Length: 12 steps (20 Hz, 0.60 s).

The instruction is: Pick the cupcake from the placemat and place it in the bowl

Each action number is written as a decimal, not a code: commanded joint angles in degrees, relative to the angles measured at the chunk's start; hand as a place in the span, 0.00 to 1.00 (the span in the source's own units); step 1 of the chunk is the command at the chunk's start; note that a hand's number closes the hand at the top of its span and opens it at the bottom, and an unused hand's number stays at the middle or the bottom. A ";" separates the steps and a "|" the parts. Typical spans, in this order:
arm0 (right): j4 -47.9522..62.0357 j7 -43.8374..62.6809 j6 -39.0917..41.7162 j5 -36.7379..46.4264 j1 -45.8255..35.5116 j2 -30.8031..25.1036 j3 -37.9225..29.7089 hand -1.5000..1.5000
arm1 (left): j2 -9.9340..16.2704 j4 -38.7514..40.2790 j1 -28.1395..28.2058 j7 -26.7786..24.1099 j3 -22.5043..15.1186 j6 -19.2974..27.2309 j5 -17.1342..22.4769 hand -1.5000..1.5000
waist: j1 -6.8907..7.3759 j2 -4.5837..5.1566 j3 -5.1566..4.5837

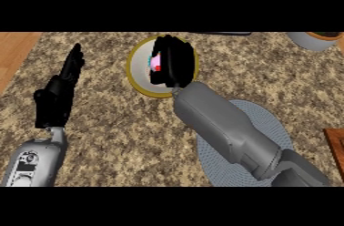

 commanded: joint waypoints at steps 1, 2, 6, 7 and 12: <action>10.57 -5.62 -1.62 -1.59 -4.18 -0.16 -4.66 1.00 | -2.19 -0.72 0.51 0.37 -2.15 1.74 -1.91 0.50 | 0.11 0.33 0.06; 11.76 -5.53 -4.84 -1.30 -1.29 0.07 -2.47 1.00 | -0.08 -1.58 1.37 -0.03 -0.93 -0.85 -0.04 0.50 | 1.31 0.44 0.03; 13.17 -10.96 -3.15 -8.18 -1.44 0.07 -8.55 1.00 | -1.26 0.63 -1.35 -0.54 -1.25 -0.62 0.06 0.50 | 1.53 1.29 0.12; 13.35 -12.78 -2.58 -9.75 0.93 0.07 -9.24 1.00 | -0.26 0.92 -1.26 -1.21 -0.07 -0.40 -0.08 0.50 | 1.67 1.44 0.13; 11.63 -22.92 2.89 -17.43 1.32 0.07 -15.23 0.00 | -0.94 0.04 -2.39 0.19 -0.76 -0.11 -0.42 0.50 | 2.38 1.58 0.30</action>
